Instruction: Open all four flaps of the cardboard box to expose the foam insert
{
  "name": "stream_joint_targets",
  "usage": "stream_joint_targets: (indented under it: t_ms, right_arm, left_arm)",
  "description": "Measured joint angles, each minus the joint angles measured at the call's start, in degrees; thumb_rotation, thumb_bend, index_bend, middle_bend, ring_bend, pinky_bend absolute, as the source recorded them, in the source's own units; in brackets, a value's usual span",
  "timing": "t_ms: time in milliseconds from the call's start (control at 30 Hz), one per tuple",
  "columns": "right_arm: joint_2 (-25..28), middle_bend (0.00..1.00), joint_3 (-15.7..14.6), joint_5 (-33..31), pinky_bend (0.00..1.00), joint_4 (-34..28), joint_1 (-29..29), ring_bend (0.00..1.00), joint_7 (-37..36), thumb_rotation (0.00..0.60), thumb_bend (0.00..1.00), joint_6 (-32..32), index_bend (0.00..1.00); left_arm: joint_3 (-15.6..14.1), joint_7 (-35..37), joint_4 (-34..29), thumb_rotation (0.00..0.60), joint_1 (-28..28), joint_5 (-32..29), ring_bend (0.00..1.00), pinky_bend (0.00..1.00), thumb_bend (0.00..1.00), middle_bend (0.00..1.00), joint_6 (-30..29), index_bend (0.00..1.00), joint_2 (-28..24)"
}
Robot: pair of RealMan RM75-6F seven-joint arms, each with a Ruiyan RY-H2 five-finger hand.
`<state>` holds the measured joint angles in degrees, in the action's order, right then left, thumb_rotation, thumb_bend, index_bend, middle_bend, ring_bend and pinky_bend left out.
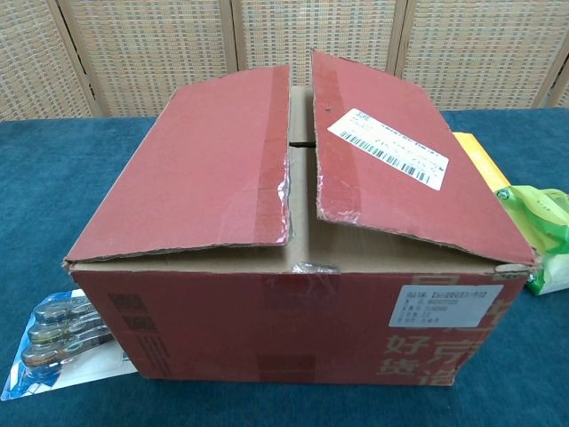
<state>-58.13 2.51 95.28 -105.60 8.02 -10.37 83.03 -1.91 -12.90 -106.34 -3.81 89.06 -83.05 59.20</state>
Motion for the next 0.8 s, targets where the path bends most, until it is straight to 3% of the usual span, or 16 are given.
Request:
stream_joint_targets:
  t_ms: [67,167,300,433,500,600,800]
  right_arm:
    - [0.5,0.03,0.3,0.7,0.00,-0.4,1.3,0.00,-1.5,0.600,0.02,-1.2,0.00]
    - [1.6,0.03,1.1,1.6,0.00,-0.8,4.4,0.00,-4.4,0.600,0.17,-4.2,0.00]
    - [3.0,0.04,2.6,2.7,0.00,-0.8,8.9,0.00,-8.3,0.600,0.48,-7.9,0.02]
    - [3.8,0.12,4.4,4.0,0.00,-0.5,13.8,0.00,-13.1,0.600,0.82,-11.5,0.09]
    - [3.8,0.15,5.4,4.6,0.00,0.3,16.5,0.00,-15.6,0.600,0.92,-13.2,0.14]
    - [3.0,0.22,6.6,5.6,0.00,2.0,20.2,0.00,-18.6,0.600,1.00,-15.0,0.23]
    - [-0.5,0.30,8.0,8.0,0.00,5.7,25.5,0.01,-22.2,0.600,1.00,-16.7,0.32]
  left_arm:
    - [0.0,-0.1,-0.1,0.591,0.0,-0.3,0.03,0.04,0.39,0.00,0.3,0.14,-0.1]
    - [0.0,-0.5,-0.4,0.593,-0.2,-0.9,0.03,0.04,0.39,0.00,0.8,0.14,-0.3]
    - [0.1,-0.9,-0.6,0.592,-0.2,-1.3,0.03,0.04,0.39,0.00,0.8,0.14,-0.4]
    - [0.3,-1.3,-0.8,0.594,-0.3,-1.7,0.03,0.04,0.39,0.00,1.0,0.14,-0.4]
    - [0.3,-1.6,-0.9,0.594,-0.4,-1.9,0.03,0.04,0.39,0.00,1.1,0.14,-0.4]
    - [0.4,-1.8,-1.0,0.593,-0.4,-2.3,0.03,0.04,0.39,0.00,1.2,0.14,-0.3]
    - [0.6,-2.3,-1.1,0.591,-0.5,-3.0,0.03,0.04,0.39,0.00,1.5,0.14,-0.3]
